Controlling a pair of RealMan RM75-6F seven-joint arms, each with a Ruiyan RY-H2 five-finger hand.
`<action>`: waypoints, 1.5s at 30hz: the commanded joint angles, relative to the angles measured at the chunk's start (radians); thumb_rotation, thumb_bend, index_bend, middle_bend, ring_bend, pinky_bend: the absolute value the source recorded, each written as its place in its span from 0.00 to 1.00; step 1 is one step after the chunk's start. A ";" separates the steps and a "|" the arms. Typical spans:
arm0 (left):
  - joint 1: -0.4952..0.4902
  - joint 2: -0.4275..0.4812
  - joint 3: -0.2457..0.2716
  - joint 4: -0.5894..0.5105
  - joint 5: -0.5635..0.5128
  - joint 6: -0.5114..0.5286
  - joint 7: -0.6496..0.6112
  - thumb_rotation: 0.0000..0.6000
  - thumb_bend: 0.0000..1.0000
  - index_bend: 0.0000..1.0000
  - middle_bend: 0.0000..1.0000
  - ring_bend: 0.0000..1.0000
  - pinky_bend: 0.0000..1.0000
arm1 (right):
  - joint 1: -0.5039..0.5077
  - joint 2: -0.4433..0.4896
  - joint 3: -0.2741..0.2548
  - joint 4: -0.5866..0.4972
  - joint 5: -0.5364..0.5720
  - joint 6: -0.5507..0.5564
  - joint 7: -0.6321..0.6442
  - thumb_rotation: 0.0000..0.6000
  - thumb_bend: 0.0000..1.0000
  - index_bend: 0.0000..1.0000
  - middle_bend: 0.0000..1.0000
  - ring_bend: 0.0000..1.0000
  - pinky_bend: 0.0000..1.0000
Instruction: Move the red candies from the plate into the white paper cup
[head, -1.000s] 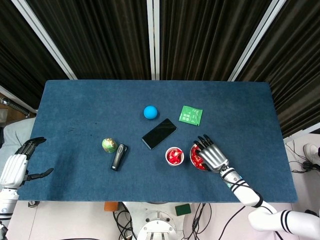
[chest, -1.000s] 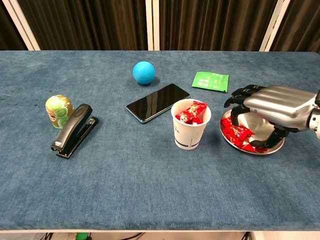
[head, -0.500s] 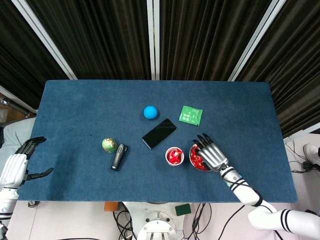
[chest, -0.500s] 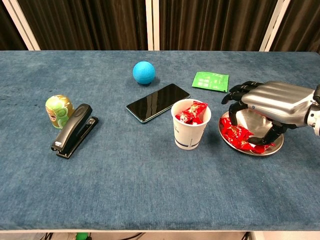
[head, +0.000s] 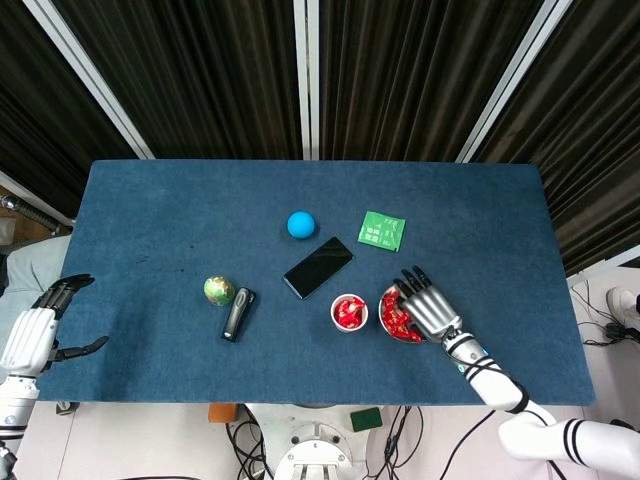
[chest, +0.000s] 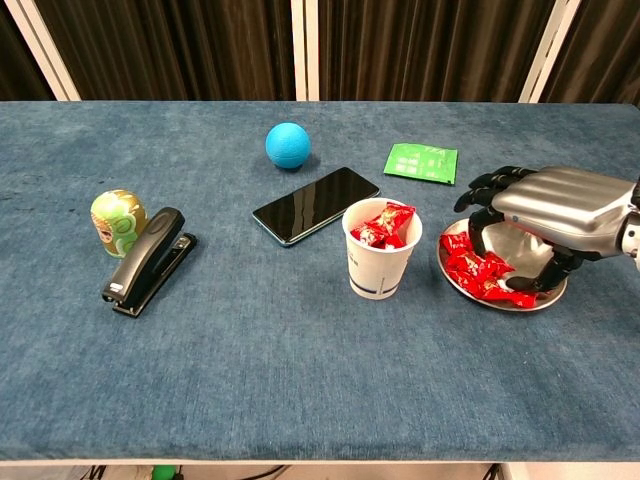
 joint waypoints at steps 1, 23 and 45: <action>0.000 0.000 0.000 0.001 0.000 0.000 -0.001 1.00 0.09 0.19 0.16 0.13 0.25 | -0.004 0.006 -0.002 -0.001 0.006 0.003 -0.004 1.00 0.27 0.45 0.10 0.00 0.00; -0.002 -0.004 0.000 0.005 0.001 -0.001 -0.002 1.00 0.10 0.19 0.15 0.13 0.25 | -0.001 -0.003 -0.002 0.023 -0.002 0.000 0.014 1.00 0.28 0.45 0.10 0.00 0.00; 0.001 -0.003 0.000 0.011 0.002 0.004 -0.010 1.00 0.10 0.19 0.15 0.13 0.25 | -0.012 0.034 0.021 -0.029 -0.016 0.066 0.015 1.00 0.46 0.61 0.11 0.00 0.00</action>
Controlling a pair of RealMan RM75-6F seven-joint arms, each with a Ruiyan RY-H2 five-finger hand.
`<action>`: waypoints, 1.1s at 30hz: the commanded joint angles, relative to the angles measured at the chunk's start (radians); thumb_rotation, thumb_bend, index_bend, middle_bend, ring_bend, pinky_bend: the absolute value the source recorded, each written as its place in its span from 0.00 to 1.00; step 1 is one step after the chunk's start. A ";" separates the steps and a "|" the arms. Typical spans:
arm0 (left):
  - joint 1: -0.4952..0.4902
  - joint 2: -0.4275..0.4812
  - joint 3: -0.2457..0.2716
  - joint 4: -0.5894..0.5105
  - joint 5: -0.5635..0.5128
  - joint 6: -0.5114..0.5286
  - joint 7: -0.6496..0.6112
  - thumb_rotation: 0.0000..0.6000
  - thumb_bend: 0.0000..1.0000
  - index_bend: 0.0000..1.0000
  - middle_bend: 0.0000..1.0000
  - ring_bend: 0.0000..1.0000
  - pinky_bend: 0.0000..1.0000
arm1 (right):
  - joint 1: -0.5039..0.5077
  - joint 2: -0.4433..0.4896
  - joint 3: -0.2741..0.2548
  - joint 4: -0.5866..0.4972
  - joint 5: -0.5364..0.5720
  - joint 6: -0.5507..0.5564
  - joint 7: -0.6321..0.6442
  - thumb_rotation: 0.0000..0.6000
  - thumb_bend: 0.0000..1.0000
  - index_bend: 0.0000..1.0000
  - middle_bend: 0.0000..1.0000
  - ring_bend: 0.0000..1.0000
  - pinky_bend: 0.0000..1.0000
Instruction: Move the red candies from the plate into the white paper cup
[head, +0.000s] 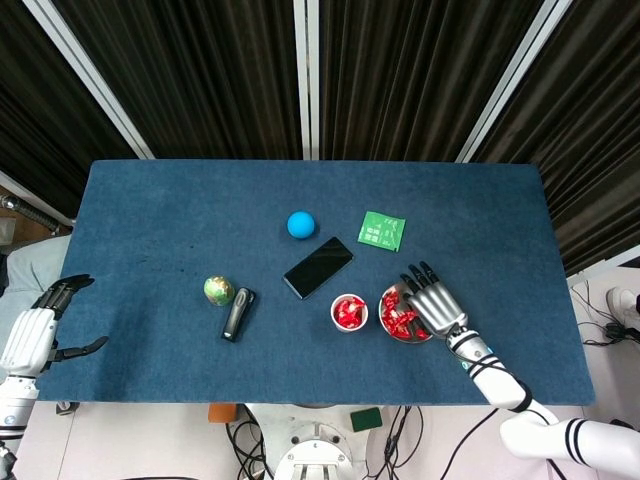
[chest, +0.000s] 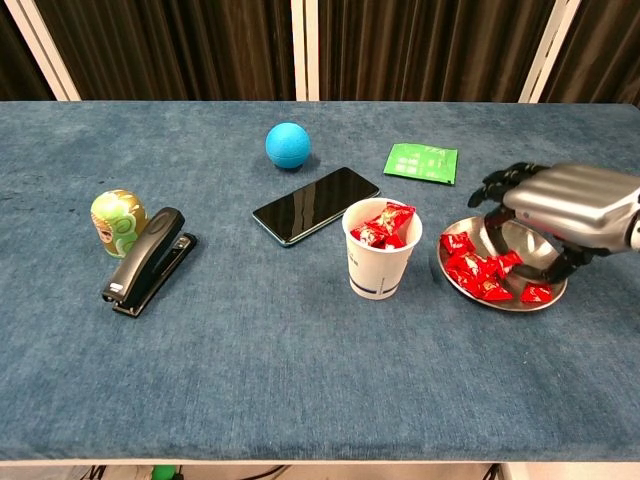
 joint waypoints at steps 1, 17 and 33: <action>0.000 0.002 -0.001 -0.002 0.000 0.001 0.002 1.00 0.09 0.19 0.15 0.13 0.25 | -0.010 0.036 0.020 -0.042 -0.040 0.053 0.036 1.00 0.46 0.61 0.11 0.00 0.00; 0.007 0.011 -0.007 -0.016 -0.002 0.020 0.008 1.00 0.10 0.19 0.16 0.13 0.25 | 0.075 0.038 0.090 -0.158 -0.195 0.077 0.074 1.00 0.43 0.61 0.12 0.00 0.00; 0.011 0.004 -0.007 0.003 -0.004 0.021 -0.010 1.00 0.10 0.19 0.15 0.13 0.25 | 0.127 -0.037 0.082 -0.147 -0.171 0.005 0.018 1.00 0.36 0.45 0.11 0.00 0.00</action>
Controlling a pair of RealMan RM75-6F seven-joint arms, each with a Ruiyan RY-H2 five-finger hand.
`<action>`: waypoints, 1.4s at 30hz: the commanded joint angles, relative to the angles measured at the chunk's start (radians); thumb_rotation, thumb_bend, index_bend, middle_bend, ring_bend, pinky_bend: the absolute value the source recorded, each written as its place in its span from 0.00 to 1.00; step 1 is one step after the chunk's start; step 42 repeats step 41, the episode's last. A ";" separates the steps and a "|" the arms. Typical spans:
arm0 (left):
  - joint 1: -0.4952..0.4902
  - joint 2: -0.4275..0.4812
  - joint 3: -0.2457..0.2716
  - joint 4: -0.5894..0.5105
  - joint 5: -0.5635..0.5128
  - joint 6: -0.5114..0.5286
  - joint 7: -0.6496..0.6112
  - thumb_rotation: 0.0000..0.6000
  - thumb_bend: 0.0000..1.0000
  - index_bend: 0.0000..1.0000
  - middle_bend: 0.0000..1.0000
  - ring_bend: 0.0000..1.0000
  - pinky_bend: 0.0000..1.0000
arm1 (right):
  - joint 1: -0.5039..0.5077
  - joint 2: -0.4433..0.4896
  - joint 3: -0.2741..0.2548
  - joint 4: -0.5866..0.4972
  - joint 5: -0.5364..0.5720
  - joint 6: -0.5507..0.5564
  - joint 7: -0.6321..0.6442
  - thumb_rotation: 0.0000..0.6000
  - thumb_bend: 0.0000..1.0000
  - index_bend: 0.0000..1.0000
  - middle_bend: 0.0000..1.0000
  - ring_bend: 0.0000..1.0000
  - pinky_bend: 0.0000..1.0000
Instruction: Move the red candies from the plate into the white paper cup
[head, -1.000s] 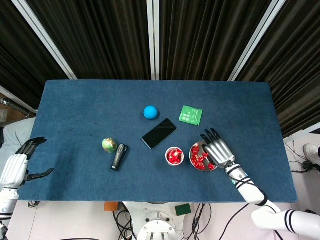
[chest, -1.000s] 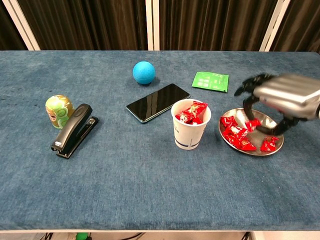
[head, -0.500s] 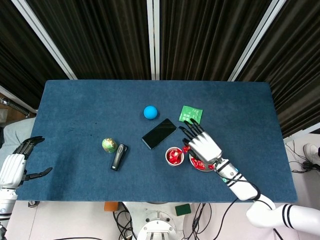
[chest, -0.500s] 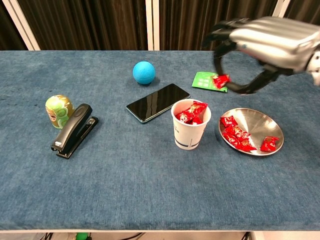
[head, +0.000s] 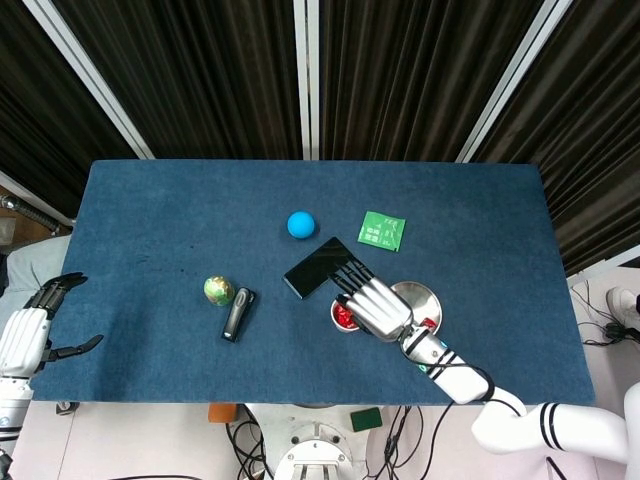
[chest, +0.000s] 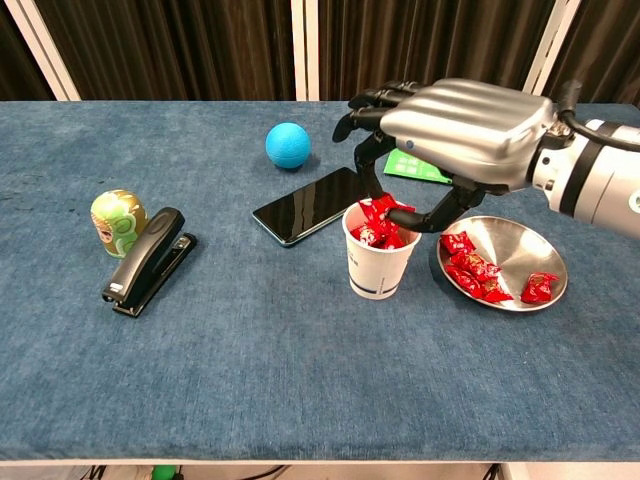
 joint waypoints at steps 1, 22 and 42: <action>0.001 -0.001 0.000 0.002 -0.001 0.000 -0.002 1.00 0.09 0.19 0.15 0.13 0.25 | 0.001 -0.001 -0.001 -0.001 0.003 0.000 -0.004 1.00 0.36 0.43 0.11 0.00 0.00; 0.008 0.016 -0.003 -0.031 0.014 0.029 0.023 1.00 0.10 0.19 0.15 0.13 0.25 | -0.291 0.254 -0.072 0.007 -0.005 0.372 0.234 1.00 0.35 0.15 0.06 0.00 0.00; 0.077 0.081 0.035 -0.181 -0.006 0.079 0.630 1.00 0.09 0.15 0.12 0.08 0.21 | -0.588 0.261 -0.133 0.286 0.118 0.469 0.510 1.00 0.34 0.00 0.00 0.00 0.00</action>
